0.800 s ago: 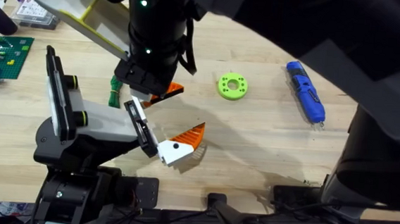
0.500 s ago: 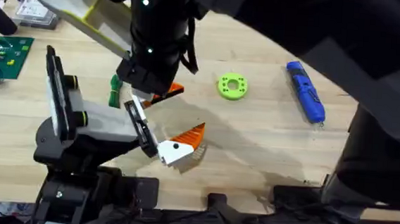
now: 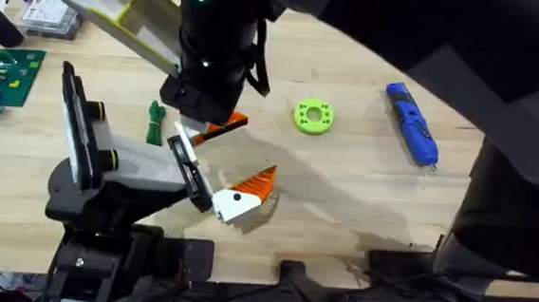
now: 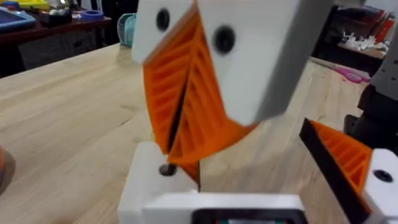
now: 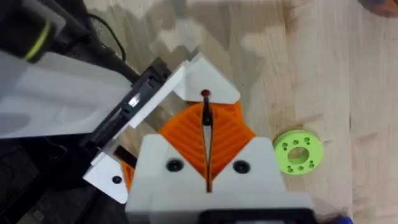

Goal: Pick up the gripper from the table and insert it into the empty holder that is missing its gripper. Then pick up a screw, insert it into the mounting hole, and use the screwdriver to tighten it. Finally, clean up the table by picking up the vegetable and placing it into the bucket.

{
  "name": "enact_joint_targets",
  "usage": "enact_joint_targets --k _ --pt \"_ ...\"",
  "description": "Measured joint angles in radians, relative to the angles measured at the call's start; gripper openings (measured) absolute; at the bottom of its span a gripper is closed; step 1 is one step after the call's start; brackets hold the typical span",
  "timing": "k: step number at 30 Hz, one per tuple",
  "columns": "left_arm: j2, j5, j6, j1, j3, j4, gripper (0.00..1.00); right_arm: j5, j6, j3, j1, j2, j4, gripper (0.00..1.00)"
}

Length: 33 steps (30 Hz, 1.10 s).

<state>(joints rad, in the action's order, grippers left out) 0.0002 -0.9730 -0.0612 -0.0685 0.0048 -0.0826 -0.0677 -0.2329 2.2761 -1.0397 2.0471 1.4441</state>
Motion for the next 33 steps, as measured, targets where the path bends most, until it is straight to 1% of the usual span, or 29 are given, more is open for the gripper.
enact_joint_targets --k 23,33 --pt "0.0 0.0 0.0 0.0 0.0 0.0 0.986 0.0 0.0 0.001 -0.003 0.001 0.0 0.012" --pt "0.0 0.001 -0.011 0.0 0.0 0.0 0.986 0.0 0.0 0.004 -0.003 0.034 0.0 0.012"
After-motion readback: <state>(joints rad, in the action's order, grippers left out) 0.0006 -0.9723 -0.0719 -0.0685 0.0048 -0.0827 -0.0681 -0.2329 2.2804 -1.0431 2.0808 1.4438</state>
